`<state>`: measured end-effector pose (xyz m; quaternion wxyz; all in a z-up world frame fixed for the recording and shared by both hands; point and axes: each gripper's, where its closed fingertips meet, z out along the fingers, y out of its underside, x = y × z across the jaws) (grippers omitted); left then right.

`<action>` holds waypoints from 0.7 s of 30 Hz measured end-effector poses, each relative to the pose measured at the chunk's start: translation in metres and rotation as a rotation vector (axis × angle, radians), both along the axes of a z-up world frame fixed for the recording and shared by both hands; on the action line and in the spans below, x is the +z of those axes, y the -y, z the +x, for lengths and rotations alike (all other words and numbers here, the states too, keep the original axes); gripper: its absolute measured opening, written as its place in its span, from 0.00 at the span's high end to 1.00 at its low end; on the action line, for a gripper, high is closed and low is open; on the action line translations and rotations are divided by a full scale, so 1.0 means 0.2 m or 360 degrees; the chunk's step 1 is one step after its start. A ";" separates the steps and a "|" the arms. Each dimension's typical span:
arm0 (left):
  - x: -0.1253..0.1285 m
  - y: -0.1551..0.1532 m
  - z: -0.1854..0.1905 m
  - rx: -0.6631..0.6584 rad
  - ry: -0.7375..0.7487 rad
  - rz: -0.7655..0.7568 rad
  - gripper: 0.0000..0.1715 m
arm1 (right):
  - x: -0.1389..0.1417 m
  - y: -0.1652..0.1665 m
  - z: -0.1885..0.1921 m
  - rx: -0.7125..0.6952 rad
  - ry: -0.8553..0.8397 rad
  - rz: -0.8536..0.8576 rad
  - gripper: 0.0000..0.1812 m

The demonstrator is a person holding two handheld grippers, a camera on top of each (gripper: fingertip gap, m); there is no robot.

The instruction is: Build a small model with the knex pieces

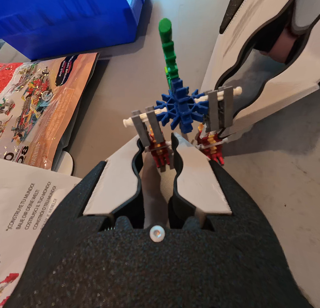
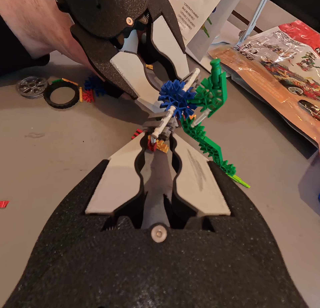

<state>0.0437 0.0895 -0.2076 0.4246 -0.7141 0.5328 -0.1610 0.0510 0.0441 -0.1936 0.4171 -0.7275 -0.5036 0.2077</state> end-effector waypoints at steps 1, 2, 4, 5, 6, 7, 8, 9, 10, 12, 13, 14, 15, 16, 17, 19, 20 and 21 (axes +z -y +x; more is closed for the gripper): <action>0.00 0.01 0.00 0.0001 -0.0007 -0.0015 0.84 | 0.00 0.00 0.01 0.0007 0.0006 -0.0005 0.87; -0.01 0.01 0.00 0.0001 -0.0025 -0.0022 0.84 | 0.00 0.00 0.03 0.0012 0.0018 -0.0008 0.87; -0.02 0.03 0.01 0.0003 -0.0059 -0.0034 0.84 | 0.00 0.00 0.06 0.0027 0.0046 -0.0018 0.87; -0.02 0.05 0.02 0.0000 -0.0072 -0.0065 0.83 | 0.00 0.00 0.08 0.0043 0.0058 -0.0029 0.87; -0.03 0.06 0.02 -0.0005 -0.0079 -0.0097 0.83 | 0.00 0.01 0.09 0.0062 0.0064 -0.0042 0.87; -0.03 0.08 0.03 -0.0005 -0.0071 -0.0121 0.83 | 0.00 0.01 0.10 0.0080 0.0064 -0.0062 0.87; -0.03 0.09 0.04 -0.0008 -0.0061 -0.0138 0.83 | 0.00 0.02 0.12 0.0098 0.0060 -0.0085 0.87; -0.03 0.10 0.05 -0.0016 -0.0048 -0.0159 0.83 | 0.00 0.02 0.13 0.0114 0.0054 -0.0104 0.87; -0.04 0.12 0.05 -0.0020 -0.0037 -0.0195 0.83 | 0.00 0.03 0.14 0.0121 0.0049 -0.0113 0.86; -0.03 0.13 0.04 -0.0027 -0.0046 -0.0195 0.82 | 0.00 0.03 0.16 0.0108 0.0035 -0.0127 0.83; -0.03 0.13 0.03 -0.0025 -0.0058 -0.0180 0.79 | 0.00 0.03 0.17 0.0112 0.0035 -0.0136 0.82; -0.03 0.13 0.02 -0.0021 -0.0068 -0.0179 0.78 | 0.00 0.04 0.18 0.0114 0.0038 -0.0136 0.82; -0.03 0.13 0.01 -0.0014 -0.0071 -0.0193 0.78 | -0.01 0.05 0.19 0.0113 0.0039 -0.0138 0.82; -0.03 0.13 0.00 -0.0015 -0.0073 -0.0204 0.79 | -0.01 0.06 0.19 0.0113 0.0042 -0.0147 0.82; -0.03 0.14 0.00 -0.0016 -0.0074 -0.0211 0.79 | -0.02 0.07 0.19 0.0115 0.0048 -0.0151 0.82; -0.04 0.14 -0.01 -0.0013 -0.0083 -0.0213 0.80 | -0.05 0.08 0.19 0.0124 0.0082 -0.0154 0.82; -0.03 0.14 -0.02 -0.0011 -0.0091 -0.0213 0.80 | -0.07 0.09 0.18 0.0124 0.0102 -0.0150 0.82; -0.03 0.14 -0.02 -0.0011 -0.0093 -0.0216 0.80 | -0.08 0.09 0.17 0.0126 0.0115 -0.0146 0.82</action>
